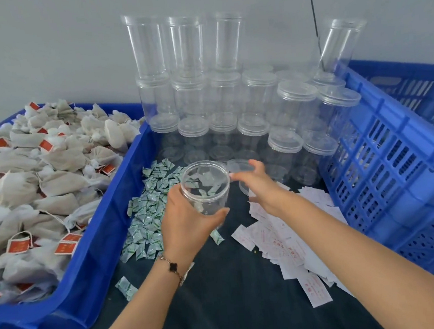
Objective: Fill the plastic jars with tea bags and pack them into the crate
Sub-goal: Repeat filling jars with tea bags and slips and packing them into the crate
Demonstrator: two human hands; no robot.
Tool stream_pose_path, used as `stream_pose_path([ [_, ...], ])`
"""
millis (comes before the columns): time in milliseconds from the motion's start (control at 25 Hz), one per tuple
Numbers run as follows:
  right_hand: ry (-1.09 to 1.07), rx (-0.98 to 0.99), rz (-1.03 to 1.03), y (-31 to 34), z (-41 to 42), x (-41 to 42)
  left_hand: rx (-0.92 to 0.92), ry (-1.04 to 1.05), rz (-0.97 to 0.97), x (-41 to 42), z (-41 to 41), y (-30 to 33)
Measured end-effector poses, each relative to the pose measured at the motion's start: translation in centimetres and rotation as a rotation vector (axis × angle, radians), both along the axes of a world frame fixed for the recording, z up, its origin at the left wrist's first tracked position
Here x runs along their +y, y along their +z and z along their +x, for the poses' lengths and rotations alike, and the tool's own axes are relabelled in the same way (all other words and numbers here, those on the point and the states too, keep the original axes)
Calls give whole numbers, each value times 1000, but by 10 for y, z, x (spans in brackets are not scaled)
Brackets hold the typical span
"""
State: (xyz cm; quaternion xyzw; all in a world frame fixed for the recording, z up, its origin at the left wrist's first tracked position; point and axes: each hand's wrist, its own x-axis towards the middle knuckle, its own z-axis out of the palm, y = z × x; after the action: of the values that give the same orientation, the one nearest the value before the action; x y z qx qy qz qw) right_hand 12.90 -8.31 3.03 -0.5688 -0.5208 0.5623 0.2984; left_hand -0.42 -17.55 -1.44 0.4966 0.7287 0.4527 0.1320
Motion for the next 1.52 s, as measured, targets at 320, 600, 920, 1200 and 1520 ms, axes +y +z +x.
stream_pose_path([
  [320, 377, -301, 696, 70, -110, -9, -110, 300, 81, -5, -49, 4],
  [600, 542, -697, 849, 80, -238, 44, -129, 211, 47, 3, -73, 0],
  [920, 740, -865, 1090, 56, -298, 78, -91, 188, 84, 14, -84, -20],
  [1200, 688, -1081, 1481, 45, -301, 81, -18, 225, -7, 19, -87, -19],
  [1520, 473, -192, 1061, 120, -235, 47, -187, 126, 50, -4, -89, -13],
])
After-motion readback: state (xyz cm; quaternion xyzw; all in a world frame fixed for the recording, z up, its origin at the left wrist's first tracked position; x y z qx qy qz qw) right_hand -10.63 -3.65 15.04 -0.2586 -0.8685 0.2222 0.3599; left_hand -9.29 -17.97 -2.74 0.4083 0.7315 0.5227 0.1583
